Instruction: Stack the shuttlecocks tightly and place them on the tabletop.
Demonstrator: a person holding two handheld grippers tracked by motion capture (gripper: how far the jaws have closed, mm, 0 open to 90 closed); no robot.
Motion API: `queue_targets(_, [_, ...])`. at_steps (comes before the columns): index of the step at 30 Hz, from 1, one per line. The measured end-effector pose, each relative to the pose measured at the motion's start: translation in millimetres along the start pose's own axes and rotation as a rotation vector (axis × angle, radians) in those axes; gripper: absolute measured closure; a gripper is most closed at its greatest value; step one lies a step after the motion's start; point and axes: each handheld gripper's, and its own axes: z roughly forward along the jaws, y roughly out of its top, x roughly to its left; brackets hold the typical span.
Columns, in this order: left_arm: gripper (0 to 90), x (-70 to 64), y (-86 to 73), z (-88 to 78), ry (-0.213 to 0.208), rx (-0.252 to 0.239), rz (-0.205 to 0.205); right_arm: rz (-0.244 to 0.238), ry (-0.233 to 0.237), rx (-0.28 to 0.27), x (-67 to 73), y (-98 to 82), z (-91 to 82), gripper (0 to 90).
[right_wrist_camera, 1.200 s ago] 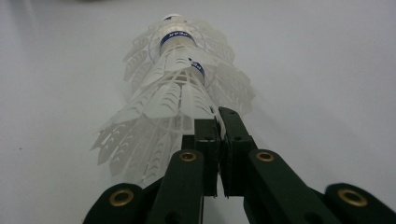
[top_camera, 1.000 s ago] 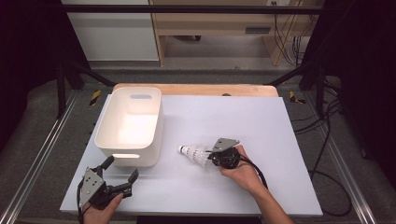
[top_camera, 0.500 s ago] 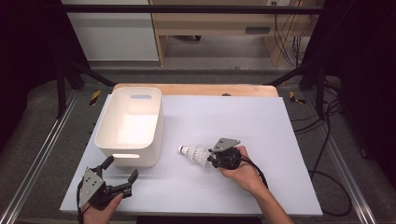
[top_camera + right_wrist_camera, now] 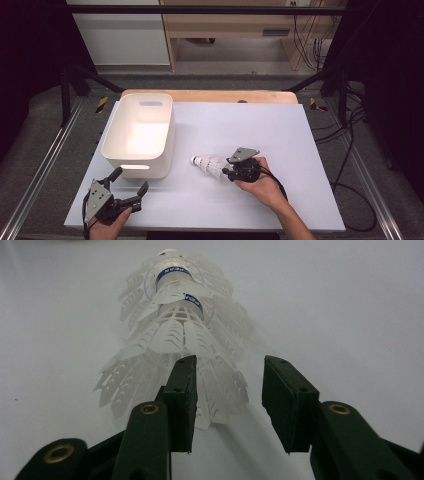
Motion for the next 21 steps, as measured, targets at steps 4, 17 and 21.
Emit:
queue_targets(4, [2.4,0.4,0.0,-0.4,0.001,0.001,0.000,0.013,-0.008,0.006,-1.9,-0.9,-1.7,52.9])
queue_targets(17, [2.4,0.4,-0.3,-0.3,0.002,0.000,-0.002,0.066,-0.026,0.011,-6.2,-7.3,-15.0,44.0])
queue_targets(21, [2.4,0.6,-0.3,-0.5,0.002,0.000,-0.001,0.076,-0.042,0.008,-7.9,-9.3,-17.7,38.9])
